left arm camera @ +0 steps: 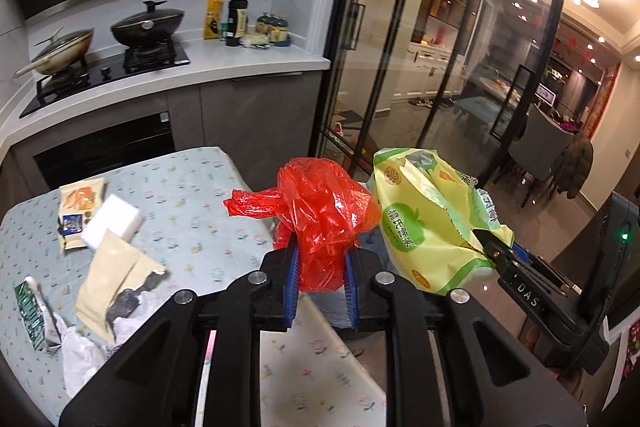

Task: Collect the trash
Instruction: 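Carry both bags to the bin and open the left tool to drop the red bag, then lower the yellow-green bag into the bin and open the right tool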

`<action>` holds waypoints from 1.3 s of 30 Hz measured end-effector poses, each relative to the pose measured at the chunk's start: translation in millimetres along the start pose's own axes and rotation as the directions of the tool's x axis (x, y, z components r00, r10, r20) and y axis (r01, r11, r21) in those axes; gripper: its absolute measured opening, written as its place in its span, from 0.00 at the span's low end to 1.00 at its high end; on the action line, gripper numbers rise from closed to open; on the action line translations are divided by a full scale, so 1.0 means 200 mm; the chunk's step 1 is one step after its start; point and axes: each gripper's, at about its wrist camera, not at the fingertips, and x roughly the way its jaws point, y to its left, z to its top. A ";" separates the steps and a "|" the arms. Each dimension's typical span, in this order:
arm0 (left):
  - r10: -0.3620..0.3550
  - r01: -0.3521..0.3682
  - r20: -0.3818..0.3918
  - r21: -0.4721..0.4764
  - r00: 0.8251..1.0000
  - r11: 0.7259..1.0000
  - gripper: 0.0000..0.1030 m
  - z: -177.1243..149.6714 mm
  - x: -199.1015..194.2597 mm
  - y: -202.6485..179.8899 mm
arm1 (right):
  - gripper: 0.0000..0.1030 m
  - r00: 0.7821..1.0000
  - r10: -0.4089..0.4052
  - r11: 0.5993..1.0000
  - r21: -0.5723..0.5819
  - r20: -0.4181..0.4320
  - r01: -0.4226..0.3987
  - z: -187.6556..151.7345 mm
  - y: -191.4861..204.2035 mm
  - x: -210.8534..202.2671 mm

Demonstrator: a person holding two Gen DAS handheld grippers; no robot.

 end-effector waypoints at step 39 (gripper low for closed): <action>0.028 -0.029 -0.084 -0.009 0.996 1.000 0.66 0.02 0.47 -0.14 | 0.33 0.994 -0.049 0.996 0.070 -0.094 0.056 0.00 -0.26 0.32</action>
